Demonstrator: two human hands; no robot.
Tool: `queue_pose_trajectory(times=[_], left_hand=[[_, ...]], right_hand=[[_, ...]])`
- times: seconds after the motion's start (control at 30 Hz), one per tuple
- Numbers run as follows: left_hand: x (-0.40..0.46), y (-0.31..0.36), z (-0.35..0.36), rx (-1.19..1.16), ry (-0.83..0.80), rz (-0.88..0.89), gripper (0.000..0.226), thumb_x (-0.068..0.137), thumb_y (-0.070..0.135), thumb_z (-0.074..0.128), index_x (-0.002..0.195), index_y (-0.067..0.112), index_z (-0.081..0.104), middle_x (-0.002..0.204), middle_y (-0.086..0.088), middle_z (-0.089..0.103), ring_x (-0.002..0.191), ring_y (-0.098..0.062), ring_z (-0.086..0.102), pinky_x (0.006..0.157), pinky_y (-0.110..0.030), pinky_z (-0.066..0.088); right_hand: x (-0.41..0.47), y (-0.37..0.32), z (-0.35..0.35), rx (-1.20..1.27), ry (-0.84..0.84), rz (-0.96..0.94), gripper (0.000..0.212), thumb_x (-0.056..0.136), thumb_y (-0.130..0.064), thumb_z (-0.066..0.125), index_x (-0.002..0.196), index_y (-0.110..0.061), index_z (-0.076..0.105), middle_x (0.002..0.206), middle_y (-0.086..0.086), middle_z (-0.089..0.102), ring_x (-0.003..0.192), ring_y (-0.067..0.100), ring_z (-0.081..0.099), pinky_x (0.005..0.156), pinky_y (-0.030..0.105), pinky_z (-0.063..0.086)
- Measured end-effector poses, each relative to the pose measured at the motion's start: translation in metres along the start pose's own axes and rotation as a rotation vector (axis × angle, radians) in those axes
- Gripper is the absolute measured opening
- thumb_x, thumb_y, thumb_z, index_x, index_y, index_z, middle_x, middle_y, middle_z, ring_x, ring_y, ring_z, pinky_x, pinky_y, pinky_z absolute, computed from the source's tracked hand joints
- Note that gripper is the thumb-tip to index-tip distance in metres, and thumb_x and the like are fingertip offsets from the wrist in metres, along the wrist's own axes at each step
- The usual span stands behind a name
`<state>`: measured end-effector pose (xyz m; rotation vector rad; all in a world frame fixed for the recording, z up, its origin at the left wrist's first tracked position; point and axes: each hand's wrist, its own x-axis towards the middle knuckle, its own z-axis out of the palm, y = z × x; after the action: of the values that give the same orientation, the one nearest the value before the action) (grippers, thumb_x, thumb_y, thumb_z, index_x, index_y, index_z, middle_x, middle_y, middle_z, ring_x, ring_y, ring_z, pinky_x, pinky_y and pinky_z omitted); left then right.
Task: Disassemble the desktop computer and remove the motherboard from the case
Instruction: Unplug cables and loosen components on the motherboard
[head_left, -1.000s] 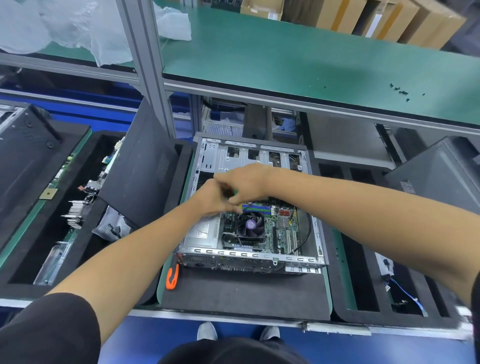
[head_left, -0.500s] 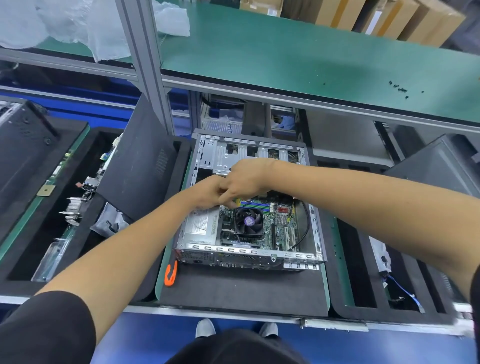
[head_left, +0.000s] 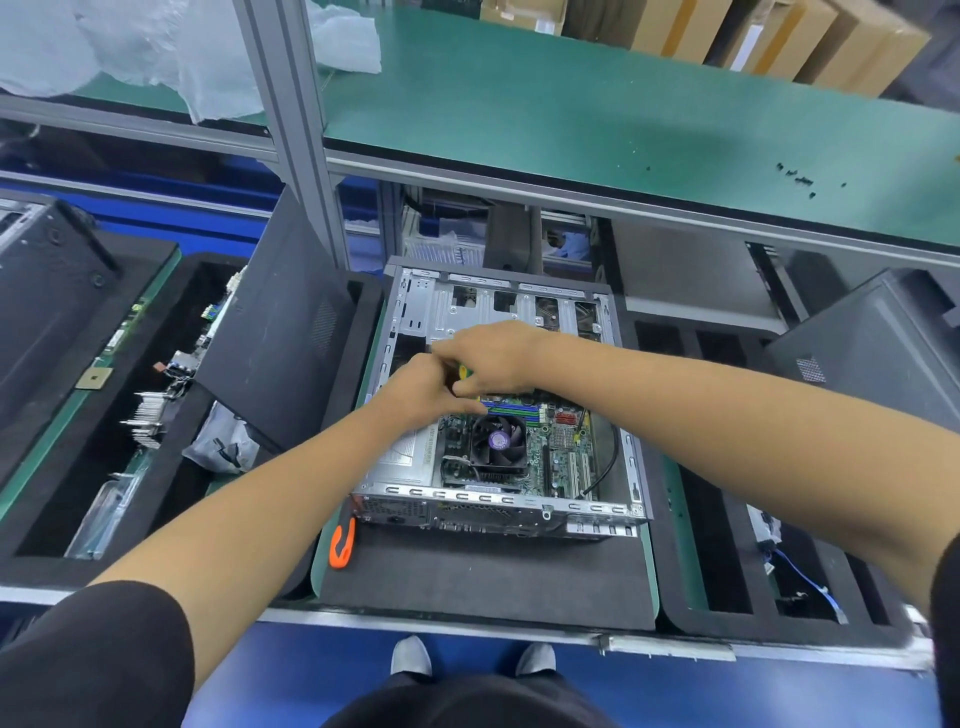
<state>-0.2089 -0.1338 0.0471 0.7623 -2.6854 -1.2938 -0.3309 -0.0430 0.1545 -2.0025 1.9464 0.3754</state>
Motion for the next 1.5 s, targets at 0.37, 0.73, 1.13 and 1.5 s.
queue_pose_trajectory(times=[0.37,0.73,1.13,1.5], left_hand=[[0.000,0.012,-0.021,-0.108,-0.231,0.057,0.023,0.075,0.018,0.088,0.090,0.026,0.072,0.081,0.016,0.071,0.081,-0.007,0.065,0.071,-0.022,0.050],[-0.004,0.006,-0.002,-0.003,-0.001,0.026,0.050,0.053,0.056,0.093,0.077,0.023,0.066,0.072,0.008,0.069,0.072,-0.009,0.067,0.065,-0.034,0.054],[-0.001,0.005,-0.010,-0.157,-0.102,0.084,0.040,0.062,0.029,0.096,0.093,0.032,0.070,0.086,0.023,0.073,0.083,0.006,0.066,0.072,-0.006,0.047],[0.001,0.001,-0.008,-0.129,-0.081,0.094,0.011,0.080,0.009,0.083,0.088,0.013,0.077,0.093,0.010,0.072,0.079,0.005,0.064,0.071,-0.023,0.051]], right_hand=[[-0.007,-0.007,-0.008,-0.025,-0.109,-0.174,0.019,0.092,-0.012,0.060,0.111,-0.016,0.064,0.114,0.008,0.061,0.094,0.028,0.058,0.070,0.040,0.046],[-0.008,-0.003,-0.003,0.054,0.042,-0.085,0.029,0.089,-0.031,0.065,0.107,-0.024,0.043,0.101,-0.003,0.047,0.084,0.019,0.049,0.061,0.033,0.036],[-0.004,-0.005,-0.017,-0.224,-0.144,-0.032,0.038,0.098,-0.017,0.056,0.135,-0.023,0.051,0.108,0.005,0.057,0.093,0.027,0.058,0.068,0.035,0.038],[-0.003,0.016,-0.004,-0.298,0.040,-0.353,0.039,0.083,-0.003,0.065,0.115,-0.019,0.051,0.113,0.003,0.048,0.095,0.022,0.040,0.064,0.039,0.046]])
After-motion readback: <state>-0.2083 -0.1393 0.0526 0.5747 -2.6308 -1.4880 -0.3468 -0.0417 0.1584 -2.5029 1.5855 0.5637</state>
